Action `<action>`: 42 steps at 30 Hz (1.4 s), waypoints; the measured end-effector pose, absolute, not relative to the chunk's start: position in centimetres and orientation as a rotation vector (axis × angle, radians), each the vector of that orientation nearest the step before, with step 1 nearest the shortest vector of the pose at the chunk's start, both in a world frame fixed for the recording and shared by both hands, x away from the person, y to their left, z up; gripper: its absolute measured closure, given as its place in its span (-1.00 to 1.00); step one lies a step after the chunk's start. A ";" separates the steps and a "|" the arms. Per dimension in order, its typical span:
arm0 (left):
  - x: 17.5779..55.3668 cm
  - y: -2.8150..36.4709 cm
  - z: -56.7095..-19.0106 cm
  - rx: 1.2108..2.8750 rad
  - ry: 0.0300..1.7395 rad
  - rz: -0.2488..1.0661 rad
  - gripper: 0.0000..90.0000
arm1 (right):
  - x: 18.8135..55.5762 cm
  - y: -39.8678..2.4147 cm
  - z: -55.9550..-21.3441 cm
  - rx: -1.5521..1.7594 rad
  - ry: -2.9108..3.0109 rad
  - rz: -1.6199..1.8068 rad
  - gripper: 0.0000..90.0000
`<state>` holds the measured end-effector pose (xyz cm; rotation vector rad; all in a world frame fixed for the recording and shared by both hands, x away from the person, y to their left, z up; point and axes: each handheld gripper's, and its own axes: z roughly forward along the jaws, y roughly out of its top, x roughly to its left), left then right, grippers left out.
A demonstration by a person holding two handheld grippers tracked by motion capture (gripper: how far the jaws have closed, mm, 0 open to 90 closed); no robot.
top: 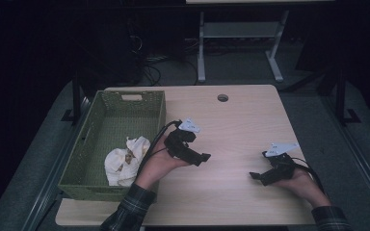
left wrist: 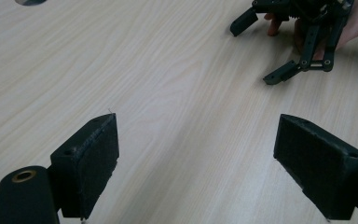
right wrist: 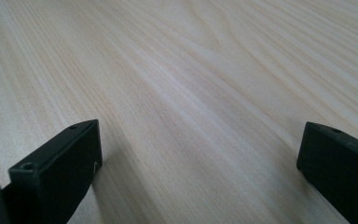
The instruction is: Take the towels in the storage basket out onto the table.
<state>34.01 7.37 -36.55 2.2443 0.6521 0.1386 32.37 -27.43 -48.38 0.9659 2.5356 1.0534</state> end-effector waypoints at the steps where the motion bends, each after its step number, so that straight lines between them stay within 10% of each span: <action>1: 34.0 7.4 -36.6 2.244 0.652 0.139 -0.70 | 32.4 -27.4 -48.4 0.966 2.536 1.053 -1.00; 42: 34.5 16.3 -34.1 2.200 0.771 0.240 -0.69 | 32.4 -27.4 -48.4 0.967 2.538 1.050 -1.00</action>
